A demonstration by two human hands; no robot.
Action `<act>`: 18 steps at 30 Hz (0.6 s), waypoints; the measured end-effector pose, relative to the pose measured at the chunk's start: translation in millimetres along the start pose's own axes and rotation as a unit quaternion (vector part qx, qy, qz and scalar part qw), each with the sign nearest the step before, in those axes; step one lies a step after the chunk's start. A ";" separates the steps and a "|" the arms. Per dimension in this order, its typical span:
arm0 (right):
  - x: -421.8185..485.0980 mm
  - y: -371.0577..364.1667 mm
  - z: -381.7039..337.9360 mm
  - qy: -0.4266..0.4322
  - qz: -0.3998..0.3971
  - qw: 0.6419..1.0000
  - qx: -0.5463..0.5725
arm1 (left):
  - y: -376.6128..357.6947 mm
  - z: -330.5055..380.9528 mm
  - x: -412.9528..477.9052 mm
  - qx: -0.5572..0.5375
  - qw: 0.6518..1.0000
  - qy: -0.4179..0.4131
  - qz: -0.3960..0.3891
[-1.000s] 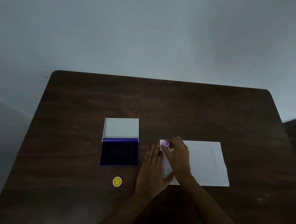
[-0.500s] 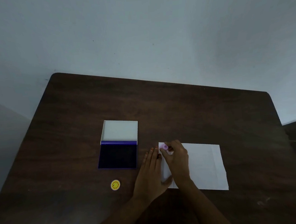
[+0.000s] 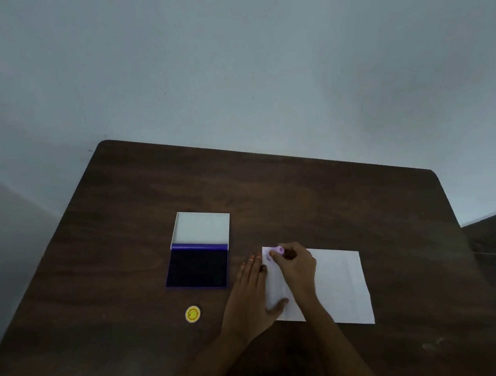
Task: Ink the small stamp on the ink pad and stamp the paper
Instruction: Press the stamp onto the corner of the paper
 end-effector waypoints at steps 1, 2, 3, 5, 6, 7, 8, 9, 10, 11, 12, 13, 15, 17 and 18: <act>2.1 3.2 2.4 -0.027 -0.005 0.999 0.023 | -2.4 -3.6 -1.0 -0.002 1.000 -0.006 0.011; 3.2 6.8 6.4 -0.059 -0.007 0.997 0.057 | -1.0 -3.2 -1.9 0.008 0.999 -0.015 0.028; 3.8 10.9 11.7 -0.100 -0.005 0.990 0.095 | 0.9 -4.8 -2.9 0.016 0.999 -0.018 0.041; 3.5 17.8 22.4 -0.192 -0.006 0.967 0.168 | 1.3 -3.3 -2.4 0.019 0.998 -0.016 0.052; 3.1 19.1 26.8 -0.233 -0.018 0.950 0.209 | 1.8 -2.1 -2.8 0.020 0.998 -0.020 0.050; 2.4 19.9 29.2 -0.264 -0.034 0.930 0.253 | 1.9 -1.8 -2.4 0.022 0.998 -0.026 0.053; 2.1 20.9 30.6 -0.287 -0.049 0.913 0.286 | 2.7 -1.8 -1.9 0.023 0.998 -0.028 0.055; 2.4 21.9 31.6 -0.308 -0.061 0.897 0.313 | 2.9 -2.6 -1.6 0.026 0.998 -0.027 0.057; 3.2 22.6 32.6 -0.324 -0.071 0.881 0.337 | 3.5 -2.5 -2.0 0.031 0.998 -0.026 0.054; 3.9 22.4 33.8 -0.338 -0.079 0.865 0.361 | 3.4 -1.8 -2.1 0.033 0.998 -0.027 0.052; 4.9 21.9 35.0 -0.347 -0.085 0.854 0.377 | 3.1 -1.1 -2.1 0.032 0.998 -0.028 0.048; 5.6 21.1 36.0 -0.353 -0.092 0.847 0.386 | 2.9 -0.9 -1.4 0.034 0.998 -0.028 0.048; 6.2 19.4 38.0 -0.357 -0.100 0.842 0.392 | 2.8 -1.2 -0.1 0.039 0.998 -0.024 0.045; 7.1 17.8 40.0 -0.349 -0.101 0.848 0.386 | 1.4 -1.6 0.0 0.038 0.998 -0.021 0.041; 7.0 17.1 40.7 -0.348 -0.101 0.848 0.388 | 1.0 -1.5 -0.4 0.040 0.998 -0.022 0.042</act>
Point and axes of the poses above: each hand's wrist, its own x-axis towards the middle knuckle, its own y-axis out of the back of the hand, z = x × y, the point moved 6 cm from there along x, towards the middle knuckle, and after that the axes turned 10 degrees about z, right-handed, at the moved point
